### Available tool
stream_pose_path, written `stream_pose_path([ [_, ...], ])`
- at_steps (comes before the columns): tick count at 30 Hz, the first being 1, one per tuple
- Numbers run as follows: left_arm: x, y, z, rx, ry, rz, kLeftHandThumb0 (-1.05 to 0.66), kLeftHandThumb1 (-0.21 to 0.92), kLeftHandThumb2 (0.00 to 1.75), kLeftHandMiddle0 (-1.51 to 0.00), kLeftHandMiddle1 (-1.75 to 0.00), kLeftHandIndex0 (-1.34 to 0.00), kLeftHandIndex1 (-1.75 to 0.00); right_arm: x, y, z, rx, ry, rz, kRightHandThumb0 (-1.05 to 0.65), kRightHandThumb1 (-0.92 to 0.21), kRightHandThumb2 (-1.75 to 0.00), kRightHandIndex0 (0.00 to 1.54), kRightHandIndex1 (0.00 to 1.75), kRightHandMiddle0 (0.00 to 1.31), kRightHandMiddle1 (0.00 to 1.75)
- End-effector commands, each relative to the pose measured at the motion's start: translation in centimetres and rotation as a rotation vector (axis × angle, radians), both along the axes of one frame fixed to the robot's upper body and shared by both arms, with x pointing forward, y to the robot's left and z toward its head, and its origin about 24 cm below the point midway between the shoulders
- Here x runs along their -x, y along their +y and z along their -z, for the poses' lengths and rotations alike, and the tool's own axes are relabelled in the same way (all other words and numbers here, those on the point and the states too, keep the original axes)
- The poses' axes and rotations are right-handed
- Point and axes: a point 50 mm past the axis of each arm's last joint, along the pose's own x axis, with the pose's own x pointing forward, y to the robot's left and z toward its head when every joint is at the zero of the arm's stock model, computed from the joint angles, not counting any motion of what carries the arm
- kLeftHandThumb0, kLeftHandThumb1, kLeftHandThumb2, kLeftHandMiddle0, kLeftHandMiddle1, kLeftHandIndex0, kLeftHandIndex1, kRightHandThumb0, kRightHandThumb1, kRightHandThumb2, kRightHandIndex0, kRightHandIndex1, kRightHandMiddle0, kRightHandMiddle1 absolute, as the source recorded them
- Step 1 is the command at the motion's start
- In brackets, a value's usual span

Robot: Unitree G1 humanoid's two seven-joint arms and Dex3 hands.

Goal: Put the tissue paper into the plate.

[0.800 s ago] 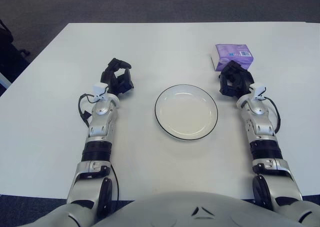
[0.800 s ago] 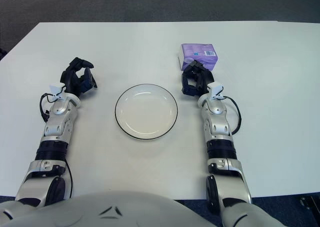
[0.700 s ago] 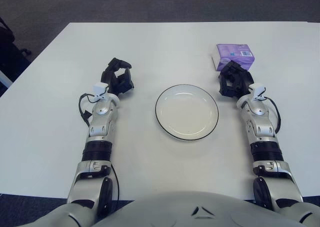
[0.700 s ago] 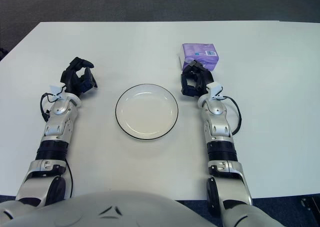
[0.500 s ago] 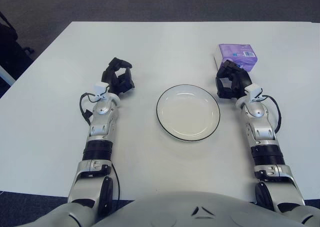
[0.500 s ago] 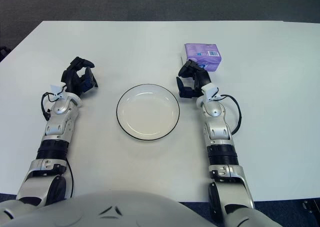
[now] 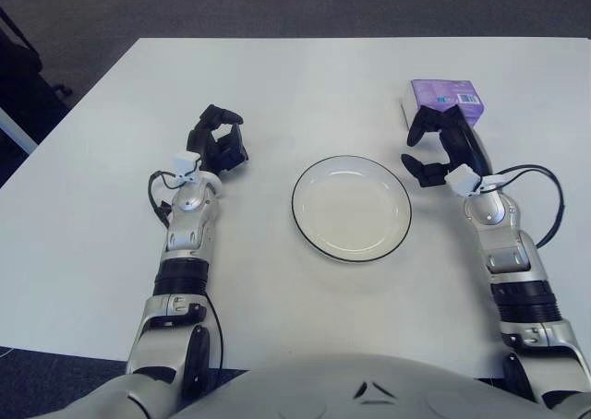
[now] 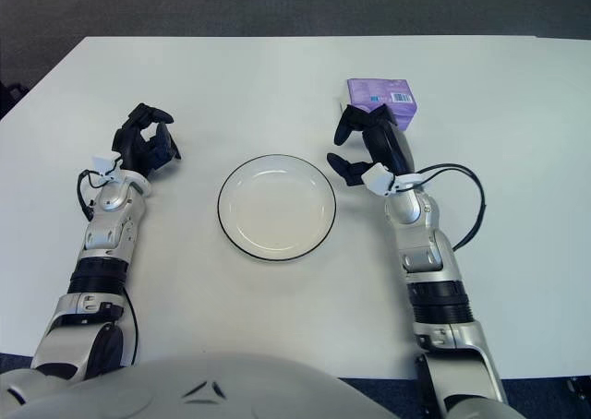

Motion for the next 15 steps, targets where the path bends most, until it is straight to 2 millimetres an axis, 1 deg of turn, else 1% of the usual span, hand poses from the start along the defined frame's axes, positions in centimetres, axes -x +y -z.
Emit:
stream_pose_path([
  [1,2.6,-0.3,4.9,0.047,0.172,-0.03,-0.41,0.55,1.02,-1.08,-1.75,-0.43,-1.75,-0.1,-0.1,-0.6,0.12,-0.046,0.022,-0.46,-0.38,-1.22,0.93,1.75,0.56,1.75],
  [3,2.6,-0.3,4.9,0.05,0.171,-0.029,-0.41,0.55,1.02,-1.08,-1.75,-0.43,-1.75,-0.4,-0.2,-0.9,0.176,-0.065,0.041,-0.44,-0.44,-1.15,0.81,1.75,0.51,1.75],
  [5,2.6,-0.3,4.9,0.051,0.17,-0.028,-0.41,0.55,1.02,-1.08,-1.75,-0.43,-1.75,-0.6,-0.3,-1.0,0.204,-0.078,0.051,-0.43,-0.47,-1.12,0.74,1.75,0.49,1.75],
  [6,2.6,-0.3,4.9,0.052,0.169,-0.027,-0.41,0.55,1.02,-1.08,-1.75,-0.43,-1.75,-0.6,-0.3,-1.1,0.216,-0.084,0.056,-0.43,-0.49,-1.08,0.69,1.75,0.47,1.75],
  [7,2.6,-0.3,4.9,0.054,0.169,-0.026,-0.41,0.55,1.02,-1.08,-1.75,-0.43,-1.75,-0.8,-0.4,-1.3,0.236,-0.096,0.06,-0.42,-0.5,-1.07,0.66,1.75,0.46,1.75],
  [9,2.7,-0.3,4.9,0.057,0.169,-0.023,-0.41,0.55,1.02,-1.07,-1.75,-0.43,-1.75,-1.0,-0.5,-1.6,0.277,-0.129,0.066,-0.41,-0.58,-0.95,0.55,1.75,0.42,1.72],
  [12,2.7,-0.4,4.8,0.06,0.171,-0.023,-0.41,0.56,1.02,-1.07,-1.75,-0.43,-1.75,-1.2,-0.5,-2.0,0.315,-0.177,0.062,-0.39,-0.64,-0.86,0.44,1.75,0.39,1.71],
  [15,2.7,-0.4,4.8,0.061,0.172,-0.025,-0.41,0.56,1.02,-1.06,-1.75,-0.43,-1.75,-1.3,-0.5,-2.2,0.323,-0.204,0.05,-0.39,-0.68,-0.81,0.35,1.74,0.38,1.69],
])
